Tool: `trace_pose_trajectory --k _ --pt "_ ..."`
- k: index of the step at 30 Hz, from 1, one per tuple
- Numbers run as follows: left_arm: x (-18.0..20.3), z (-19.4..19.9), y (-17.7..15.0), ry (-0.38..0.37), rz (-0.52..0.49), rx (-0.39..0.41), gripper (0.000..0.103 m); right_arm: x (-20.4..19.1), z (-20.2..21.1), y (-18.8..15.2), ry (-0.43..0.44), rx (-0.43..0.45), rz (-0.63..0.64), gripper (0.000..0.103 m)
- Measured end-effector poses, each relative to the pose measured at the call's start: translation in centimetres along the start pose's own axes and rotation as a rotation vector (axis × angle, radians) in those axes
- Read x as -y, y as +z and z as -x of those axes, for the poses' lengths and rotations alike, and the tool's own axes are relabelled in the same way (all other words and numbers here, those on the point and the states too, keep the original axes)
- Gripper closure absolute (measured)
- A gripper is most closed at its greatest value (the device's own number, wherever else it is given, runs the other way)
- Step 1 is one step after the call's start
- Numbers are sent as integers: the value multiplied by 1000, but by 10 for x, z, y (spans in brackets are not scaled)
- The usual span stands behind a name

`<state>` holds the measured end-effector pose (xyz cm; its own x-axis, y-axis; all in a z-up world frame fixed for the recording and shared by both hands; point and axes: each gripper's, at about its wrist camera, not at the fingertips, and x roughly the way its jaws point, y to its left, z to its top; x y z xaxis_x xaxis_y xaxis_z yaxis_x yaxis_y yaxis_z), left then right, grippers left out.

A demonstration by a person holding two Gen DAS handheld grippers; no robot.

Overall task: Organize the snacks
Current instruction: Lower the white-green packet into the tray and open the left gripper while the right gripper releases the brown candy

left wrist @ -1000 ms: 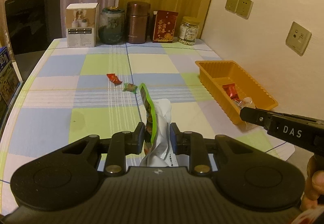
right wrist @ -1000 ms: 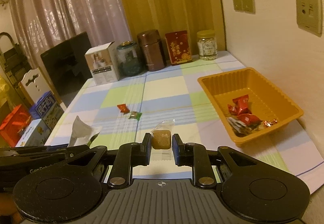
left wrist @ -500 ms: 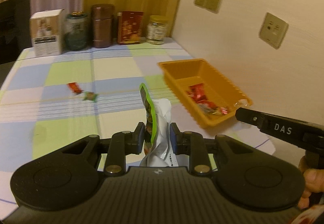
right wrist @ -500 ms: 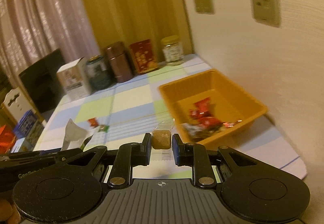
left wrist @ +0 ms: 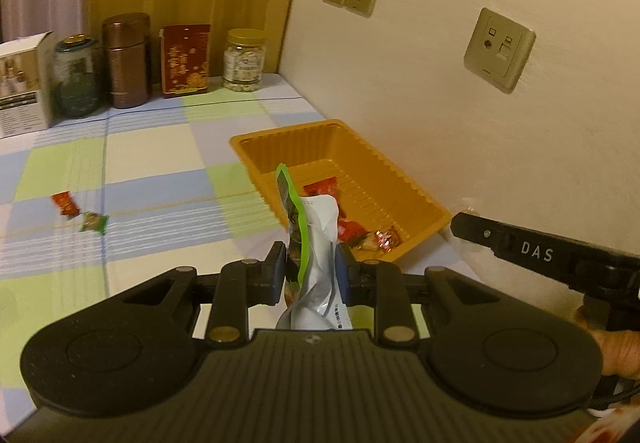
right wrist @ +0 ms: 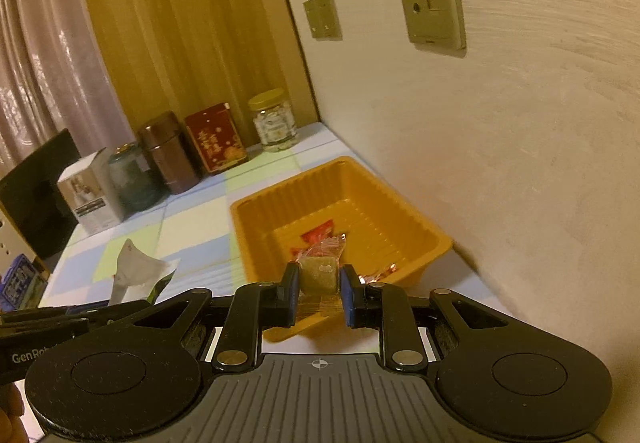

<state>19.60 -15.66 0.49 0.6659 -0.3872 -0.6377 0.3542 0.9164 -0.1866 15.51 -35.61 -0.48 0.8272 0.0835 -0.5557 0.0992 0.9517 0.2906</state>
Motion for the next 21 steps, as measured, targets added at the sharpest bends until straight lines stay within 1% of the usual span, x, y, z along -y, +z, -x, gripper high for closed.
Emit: trace_pose_trajectory --k 11,21 --pt "13 -65 26 -53 -5 -24 80 28 -43 24 -14 -19 5 81" --pt "10 -114 36 -65 -2 -62 80 38 -85 32 -34 -59 33 81"
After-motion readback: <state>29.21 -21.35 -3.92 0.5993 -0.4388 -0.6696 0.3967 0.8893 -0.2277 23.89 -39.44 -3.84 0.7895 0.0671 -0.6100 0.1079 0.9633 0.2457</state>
